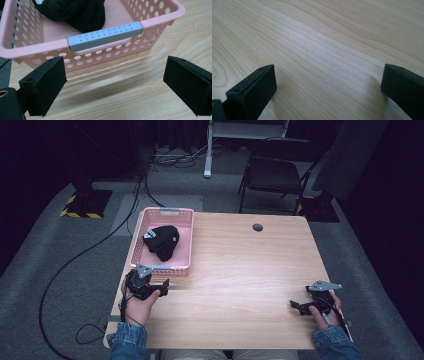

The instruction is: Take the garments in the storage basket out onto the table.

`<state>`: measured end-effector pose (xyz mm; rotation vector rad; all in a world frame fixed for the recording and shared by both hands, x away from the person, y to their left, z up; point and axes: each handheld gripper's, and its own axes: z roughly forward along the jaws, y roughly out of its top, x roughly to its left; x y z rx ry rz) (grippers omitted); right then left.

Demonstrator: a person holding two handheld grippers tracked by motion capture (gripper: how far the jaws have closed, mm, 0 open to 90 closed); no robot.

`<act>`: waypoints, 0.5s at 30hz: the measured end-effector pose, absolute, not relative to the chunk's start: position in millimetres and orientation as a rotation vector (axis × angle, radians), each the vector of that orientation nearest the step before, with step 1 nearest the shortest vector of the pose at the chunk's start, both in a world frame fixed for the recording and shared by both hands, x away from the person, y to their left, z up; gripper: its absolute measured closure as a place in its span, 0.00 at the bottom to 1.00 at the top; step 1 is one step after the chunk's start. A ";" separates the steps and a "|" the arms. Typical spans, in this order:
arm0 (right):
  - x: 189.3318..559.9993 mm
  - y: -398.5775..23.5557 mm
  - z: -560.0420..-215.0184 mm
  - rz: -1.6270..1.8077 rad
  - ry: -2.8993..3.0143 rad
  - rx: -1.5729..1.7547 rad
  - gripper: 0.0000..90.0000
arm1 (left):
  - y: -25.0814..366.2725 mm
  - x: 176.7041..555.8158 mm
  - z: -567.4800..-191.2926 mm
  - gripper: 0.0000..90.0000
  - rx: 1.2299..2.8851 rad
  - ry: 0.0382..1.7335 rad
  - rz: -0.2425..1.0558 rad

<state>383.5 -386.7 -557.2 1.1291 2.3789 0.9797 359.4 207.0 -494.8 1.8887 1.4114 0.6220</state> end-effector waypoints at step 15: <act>383.5 -386.7 -557.2 0.979 2.379 1.129 0.00 | 206.1 367.2 -479.8 0.05 1.876 1.384 0.634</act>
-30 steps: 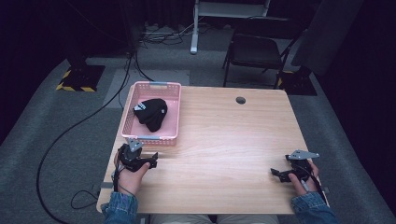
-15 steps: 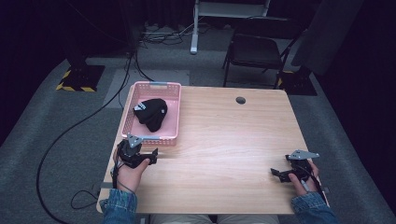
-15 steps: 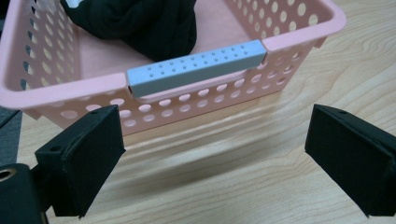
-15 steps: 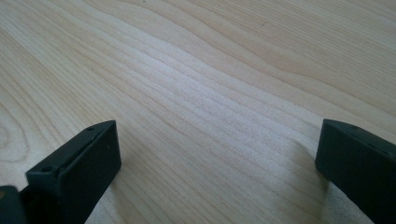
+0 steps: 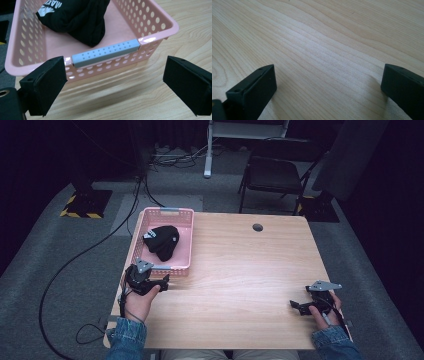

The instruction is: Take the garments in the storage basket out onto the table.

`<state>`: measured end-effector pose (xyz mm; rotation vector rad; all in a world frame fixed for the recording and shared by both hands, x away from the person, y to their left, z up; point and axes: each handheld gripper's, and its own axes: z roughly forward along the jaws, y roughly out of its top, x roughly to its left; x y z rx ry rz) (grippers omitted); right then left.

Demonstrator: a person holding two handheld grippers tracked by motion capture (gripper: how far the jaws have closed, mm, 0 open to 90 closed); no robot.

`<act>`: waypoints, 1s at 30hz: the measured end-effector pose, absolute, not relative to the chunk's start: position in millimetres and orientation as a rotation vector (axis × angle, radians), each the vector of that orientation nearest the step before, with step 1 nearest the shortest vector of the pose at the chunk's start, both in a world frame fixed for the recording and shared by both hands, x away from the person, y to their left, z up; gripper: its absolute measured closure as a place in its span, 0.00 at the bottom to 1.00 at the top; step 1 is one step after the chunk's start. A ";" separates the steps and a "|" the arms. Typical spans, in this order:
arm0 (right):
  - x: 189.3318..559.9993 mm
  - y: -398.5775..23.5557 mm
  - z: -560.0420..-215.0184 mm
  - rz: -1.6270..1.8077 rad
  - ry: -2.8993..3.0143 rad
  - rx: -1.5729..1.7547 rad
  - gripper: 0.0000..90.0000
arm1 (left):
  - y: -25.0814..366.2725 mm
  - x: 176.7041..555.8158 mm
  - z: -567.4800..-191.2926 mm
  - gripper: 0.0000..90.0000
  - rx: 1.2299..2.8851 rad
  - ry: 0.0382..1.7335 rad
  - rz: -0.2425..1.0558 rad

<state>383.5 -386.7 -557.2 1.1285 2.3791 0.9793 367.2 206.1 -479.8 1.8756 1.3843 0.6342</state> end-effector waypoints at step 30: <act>383.5 -386.7 -557.2 0.979 2.379 1.129 0.00 | 204.9 390.7 -453.1 0.05 1.876 1.349 0.671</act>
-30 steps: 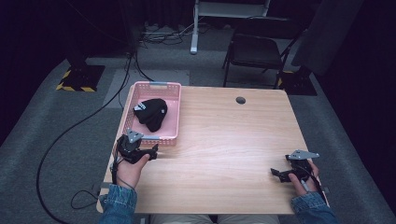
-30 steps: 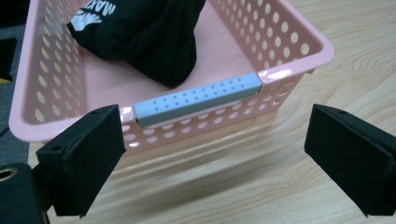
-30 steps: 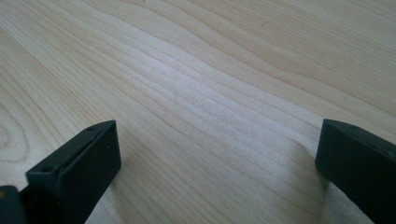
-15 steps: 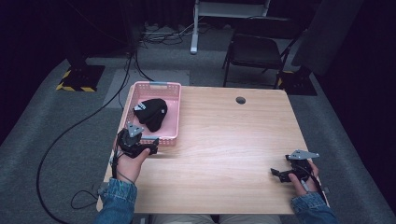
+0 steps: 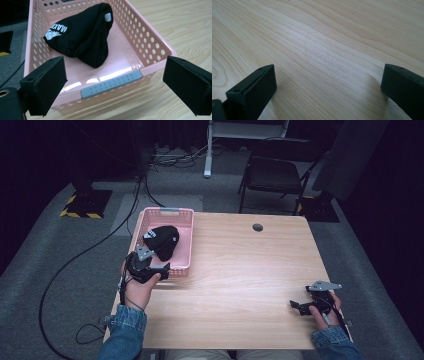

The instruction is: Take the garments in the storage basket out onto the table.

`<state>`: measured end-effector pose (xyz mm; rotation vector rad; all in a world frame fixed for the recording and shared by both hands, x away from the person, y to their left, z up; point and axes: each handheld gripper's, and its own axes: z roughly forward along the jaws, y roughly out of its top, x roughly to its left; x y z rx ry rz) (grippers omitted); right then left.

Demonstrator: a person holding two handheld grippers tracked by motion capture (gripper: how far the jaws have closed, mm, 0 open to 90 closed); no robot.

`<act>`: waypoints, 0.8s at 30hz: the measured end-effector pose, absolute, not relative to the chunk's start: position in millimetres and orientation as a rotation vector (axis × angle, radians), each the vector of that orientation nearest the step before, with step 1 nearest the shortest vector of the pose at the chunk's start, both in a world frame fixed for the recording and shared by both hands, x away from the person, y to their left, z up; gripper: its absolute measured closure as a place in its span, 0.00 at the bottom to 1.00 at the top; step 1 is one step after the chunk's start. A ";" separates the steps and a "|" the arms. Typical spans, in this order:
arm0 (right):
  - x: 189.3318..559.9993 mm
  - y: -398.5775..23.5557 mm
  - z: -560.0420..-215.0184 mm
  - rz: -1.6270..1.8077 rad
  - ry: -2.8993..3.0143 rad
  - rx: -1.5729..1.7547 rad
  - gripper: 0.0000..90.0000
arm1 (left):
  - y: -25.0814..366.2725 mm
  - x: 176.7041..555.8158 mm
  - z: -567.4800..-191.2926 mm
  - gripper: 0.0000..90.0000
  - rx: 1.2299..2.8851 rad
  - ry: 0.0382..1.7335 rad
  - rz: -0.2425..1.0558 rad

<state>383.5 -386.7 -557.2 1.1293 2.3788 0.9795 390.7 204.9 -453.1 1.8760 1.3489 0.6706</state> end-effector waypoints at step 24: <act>383.5 -386.7 -557.2 0.979 2.379 1.129 0.00 | 202.6 414.7 -439.4 0.06 1.867 1.341 0.699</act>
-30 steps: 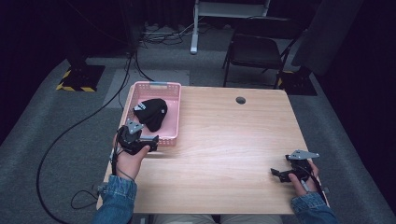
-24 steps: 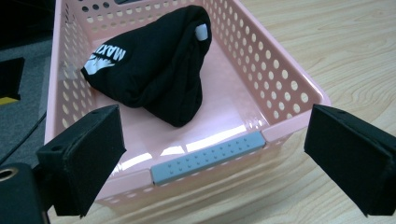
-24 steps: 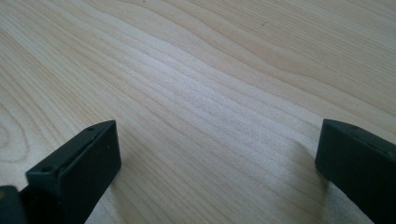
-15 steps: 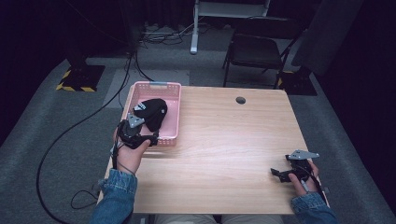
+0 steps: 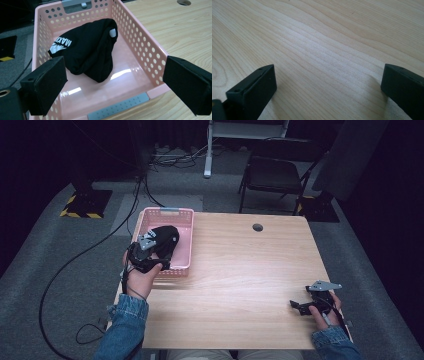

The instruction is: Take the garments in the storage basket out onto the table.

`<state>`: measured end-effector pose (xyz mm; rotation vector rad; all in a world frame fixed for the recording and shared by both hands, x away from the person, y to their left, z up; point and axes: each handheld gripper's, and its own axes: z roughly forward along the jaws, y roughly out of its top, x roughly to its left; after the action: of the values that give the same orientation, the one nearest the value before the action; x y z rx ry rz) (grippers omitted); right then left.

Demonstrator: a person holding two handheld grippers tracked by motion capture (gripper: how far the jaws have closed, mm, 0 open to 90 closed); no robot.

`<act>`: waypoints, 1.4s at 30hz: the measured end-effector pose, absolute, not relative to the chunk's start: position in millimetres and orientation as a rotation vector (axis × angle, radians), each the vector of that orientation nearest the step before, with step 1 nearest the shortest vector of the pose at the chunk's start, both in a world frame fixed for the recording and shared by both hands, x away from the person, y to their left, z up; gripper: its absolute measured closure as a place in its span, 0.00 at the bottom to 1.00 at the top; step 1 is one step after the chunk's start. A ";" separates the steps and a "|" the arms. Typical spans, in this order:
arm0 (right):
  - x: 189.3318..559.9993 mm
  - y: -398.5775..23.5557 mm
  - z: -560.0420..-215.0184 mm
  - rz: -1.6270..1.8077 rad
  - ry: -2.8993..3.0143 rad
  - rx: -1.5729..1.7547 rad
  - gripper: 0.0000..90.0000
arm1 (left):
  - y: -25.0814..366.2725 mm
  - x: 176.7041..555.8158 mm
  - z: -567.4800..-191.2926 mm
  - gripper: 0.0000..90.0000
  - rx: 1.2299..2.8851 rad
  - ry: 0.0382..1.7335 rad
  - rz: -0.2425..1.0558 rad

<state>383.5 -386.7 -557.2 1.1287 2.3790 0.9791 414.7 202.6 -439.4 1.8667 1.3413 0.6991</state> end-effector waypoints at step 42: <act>383.5 -386.7 -557.2 0.979 2.379 1.129 0.00 | 193.6 460.1 -426.5 0.06 1.863 1.324 0.708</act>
<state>383.5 -386.7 -557.2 1.1290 2.3785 0.9791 460.1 193.6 -426.5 1.8632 1.3245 0.7082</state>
